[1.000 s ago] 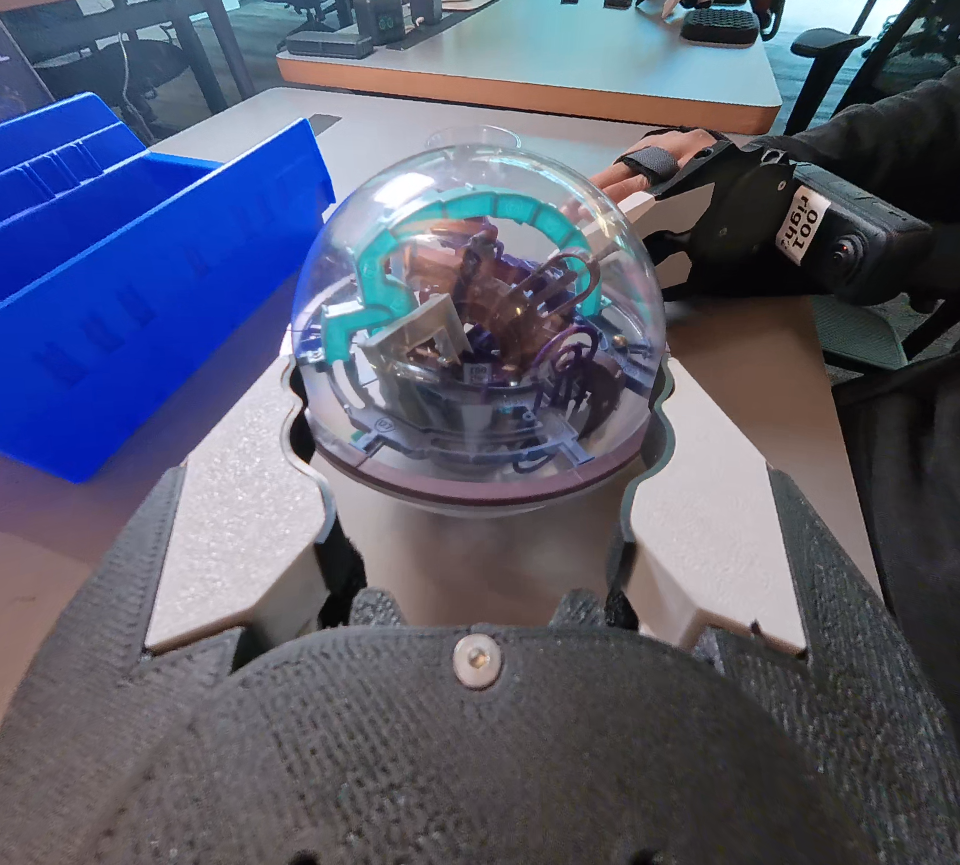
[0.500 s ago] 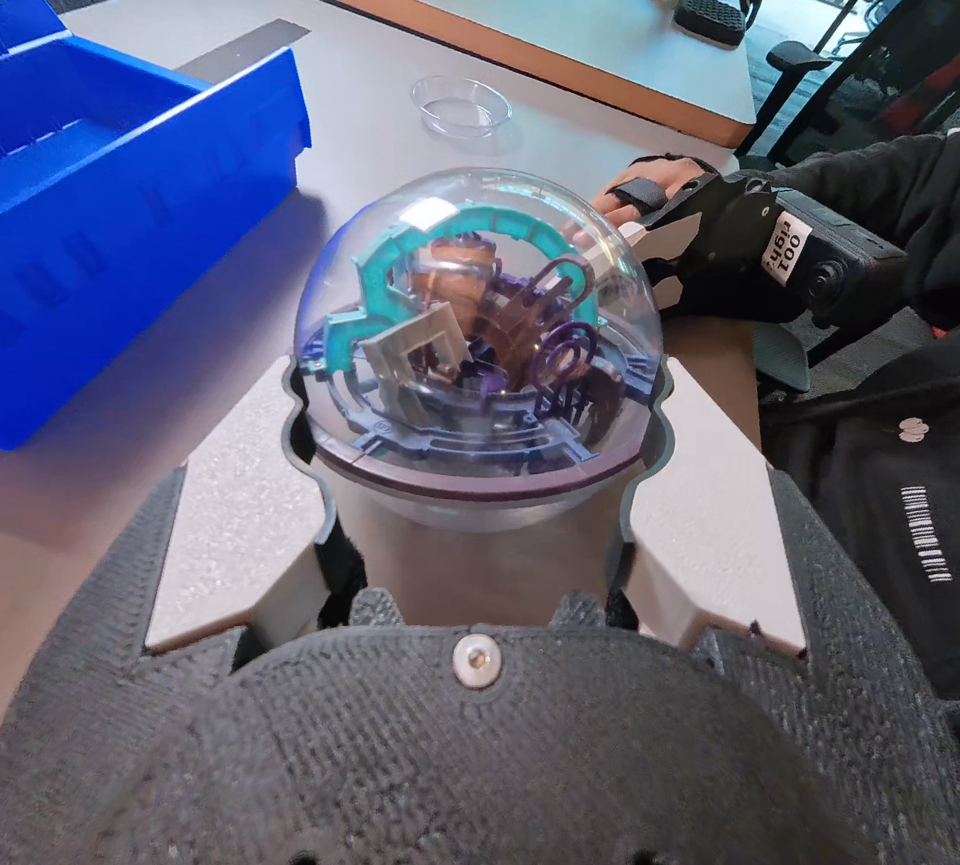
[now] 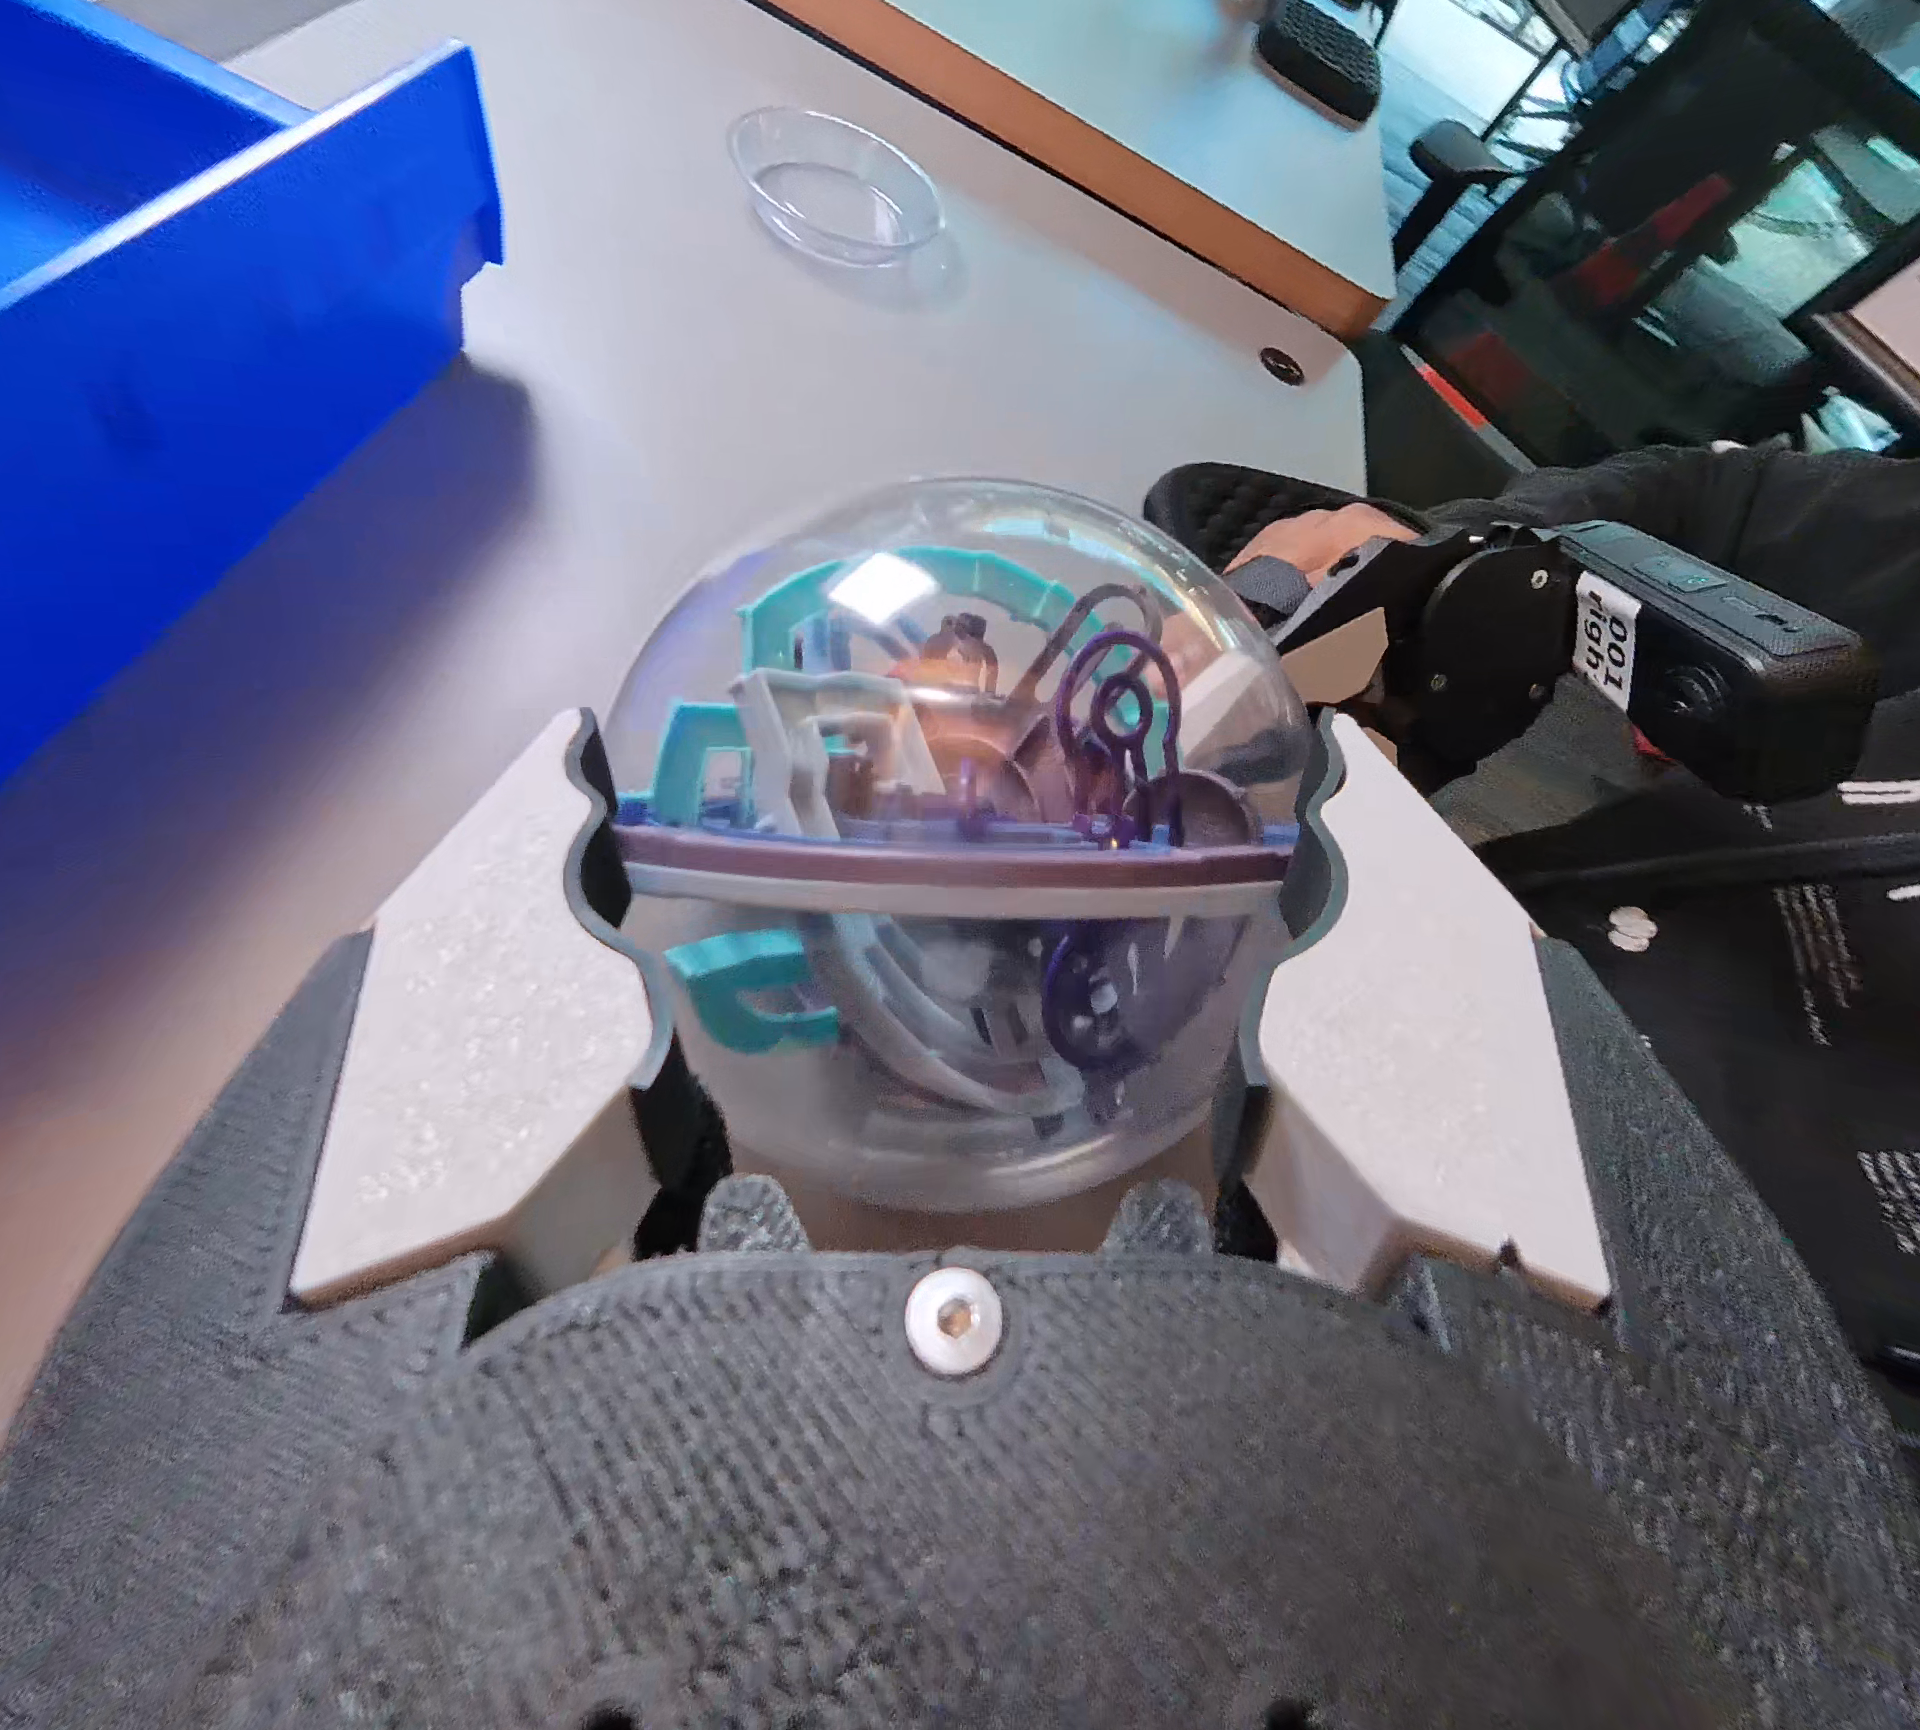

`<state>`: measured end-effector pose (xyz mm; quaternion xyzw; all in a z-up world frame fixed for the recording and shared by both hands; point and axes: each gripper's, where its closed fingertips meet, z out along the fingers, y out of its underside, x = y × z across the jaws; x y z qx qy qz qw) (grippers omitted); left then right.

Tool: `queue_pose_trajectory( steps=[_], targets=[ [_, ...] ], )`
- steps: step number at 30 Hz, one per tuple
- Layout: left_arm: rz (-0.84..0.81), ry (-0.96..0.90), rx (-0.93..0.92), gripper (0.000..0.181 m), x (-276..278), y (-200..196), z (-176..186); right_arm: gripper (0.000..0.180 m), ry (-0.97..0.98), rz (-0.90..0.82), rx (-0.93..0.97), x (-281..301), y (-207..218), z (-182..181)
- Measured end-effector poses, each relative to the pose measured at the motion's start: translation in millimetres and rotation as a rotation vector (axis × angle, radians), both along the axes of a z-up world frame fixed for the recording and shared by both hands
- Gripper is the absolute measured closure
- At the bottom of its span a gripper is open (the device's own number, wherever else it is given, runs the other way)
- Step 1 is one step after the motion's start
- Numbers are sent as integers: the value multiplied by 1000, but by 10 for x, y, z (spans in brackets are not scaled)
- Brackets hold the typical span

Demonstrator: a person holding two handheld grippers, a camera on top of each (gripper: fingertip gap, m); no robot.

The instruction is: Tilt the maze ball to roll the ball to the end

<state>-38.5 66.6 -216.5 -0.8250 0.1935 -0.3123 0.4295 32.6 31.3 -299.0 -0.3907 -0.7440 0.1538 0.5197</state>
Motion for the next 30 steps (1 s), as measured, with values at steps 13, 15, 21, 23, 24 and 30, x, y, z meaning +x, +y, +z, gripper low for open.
queue_pose_trajectory(
  steps=[13,15,21,23,24,30],
  targets=[
    [-240,-5,-29,70,227,51,110,100,-200,328,-223,225,572,728],
    [-250,6,-32,67,241,102,106,84,-299,382,-332,135,610,641],
    [-199,-77,77,52,286,128,266,73,-261,461,-466,-138,526,654],
    [-113,-126,155,46,126,29,414,76,-250,462,-471,-167,508,609],
    [-67,-118,182,46,-1,-73,439,79,-241,463,-484,-174,493,600],
    [14,32,47,38,-207,-695,-325,90,-207,474,-538,-243,378,524]
  ],
)
